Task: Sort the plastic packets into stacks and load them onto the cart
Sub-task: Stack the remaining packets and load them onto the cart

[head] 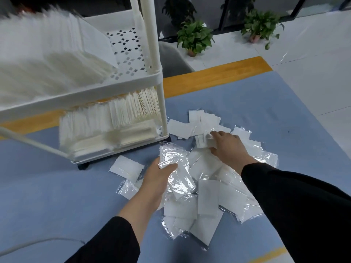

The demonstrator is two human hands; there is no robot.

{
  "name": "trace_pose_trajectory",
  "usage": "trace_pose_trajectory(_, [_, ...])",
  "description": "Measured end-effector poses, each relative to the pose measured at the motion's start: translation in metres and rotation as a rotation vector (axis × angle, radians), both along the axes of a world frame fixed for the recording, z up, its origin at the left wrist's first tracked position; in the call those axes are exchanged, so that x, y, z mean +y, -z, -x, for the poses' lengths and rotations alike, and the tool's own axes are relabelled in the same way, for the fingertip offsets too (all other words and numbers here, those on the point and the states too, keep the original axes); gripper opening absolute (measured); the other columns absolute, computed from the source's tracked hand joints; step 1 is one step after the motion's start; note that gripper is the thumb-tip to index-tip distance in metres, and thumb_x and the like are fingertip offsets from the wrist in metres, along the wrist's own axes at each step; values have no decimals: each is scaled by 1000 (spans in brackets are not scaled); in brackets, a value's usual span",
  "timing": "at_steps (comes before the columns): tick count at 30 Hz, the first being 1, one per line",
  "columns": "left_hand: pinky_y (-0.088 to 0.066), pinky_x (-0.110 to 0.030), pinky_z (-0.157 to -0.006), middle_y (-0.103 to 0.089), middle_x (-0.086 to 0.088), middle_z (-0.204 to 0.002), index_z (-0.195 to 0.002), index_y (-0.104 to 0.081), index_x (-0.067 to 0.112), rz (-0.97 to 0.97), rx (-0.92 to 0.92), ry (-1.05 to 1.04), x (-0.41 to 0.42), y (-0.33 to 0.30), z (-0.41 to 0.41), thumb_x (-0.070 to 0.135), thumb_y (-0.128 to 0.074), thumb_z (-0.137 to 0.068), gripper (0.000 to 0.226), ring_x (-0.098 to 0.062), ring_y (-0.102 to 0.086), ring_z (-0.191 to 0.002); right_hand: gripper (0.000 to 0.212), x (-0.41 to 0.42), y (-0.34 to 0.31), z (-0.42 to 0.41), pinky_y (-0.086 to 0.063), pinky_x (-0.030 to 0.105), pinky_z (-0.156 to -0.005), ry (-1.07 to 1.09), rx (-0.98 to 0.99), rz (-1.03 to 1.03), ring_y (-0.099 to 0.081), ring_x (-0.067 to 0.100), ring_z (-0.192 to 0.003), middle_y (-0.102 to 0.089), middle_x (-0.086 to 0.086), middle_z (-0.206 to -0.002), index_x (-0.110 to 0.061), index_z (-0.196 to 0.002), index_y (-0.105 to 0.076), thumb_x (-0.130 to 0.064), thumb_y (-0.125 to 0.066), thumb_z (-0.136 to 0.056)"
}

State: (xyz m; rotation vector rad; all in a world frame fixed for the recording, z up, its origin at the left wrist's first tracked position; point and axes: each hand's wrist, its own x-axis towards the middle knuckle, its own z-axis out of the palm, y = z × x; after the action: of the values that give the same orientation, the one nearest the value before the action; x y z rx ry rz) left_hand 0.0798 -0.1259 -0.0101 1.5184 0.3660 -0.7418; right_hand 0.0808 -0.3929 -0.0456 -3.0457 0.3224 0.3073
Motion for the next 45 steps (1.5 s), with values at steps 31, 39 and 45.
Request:
trace_pose_trajectory(31, [-53,-39,-97,-74,8,-117,-130,-61,30,125,24,-145,-11,-56,49,50,-65,-93,42,-14,-70,-108,32,131,-104,101,-54,55,-94,473,-139,-1436,-72,26,-100,-75,1,-105,-28,-113,-68,-24,-71,-82])
trace_pose_trajectory(39, [-48,-33,-84,-67,-1,-106,-113,-59,31,-57,-233,-583,125,-56,39,50,-32,-107,33,-19,-63,-97,33,216,-100,64,-42,17,-74,-106,5,-836,-60,5,-90,-67,-18,-103,-36,-123,-57,-26,-65,-92])
trace_pose_trajectory(45, [-50,-18,-84,-74,5,-111,-114,-68,26,-125,-313,-644,221,-21,51,76,-44,-90,60,-10,-67,-104,44,314,-66,32,-38,32,-64,-687,-61,-454,-59,14,-98,-60,-12,-103,-47,-128,-48,-29,-53,-88])
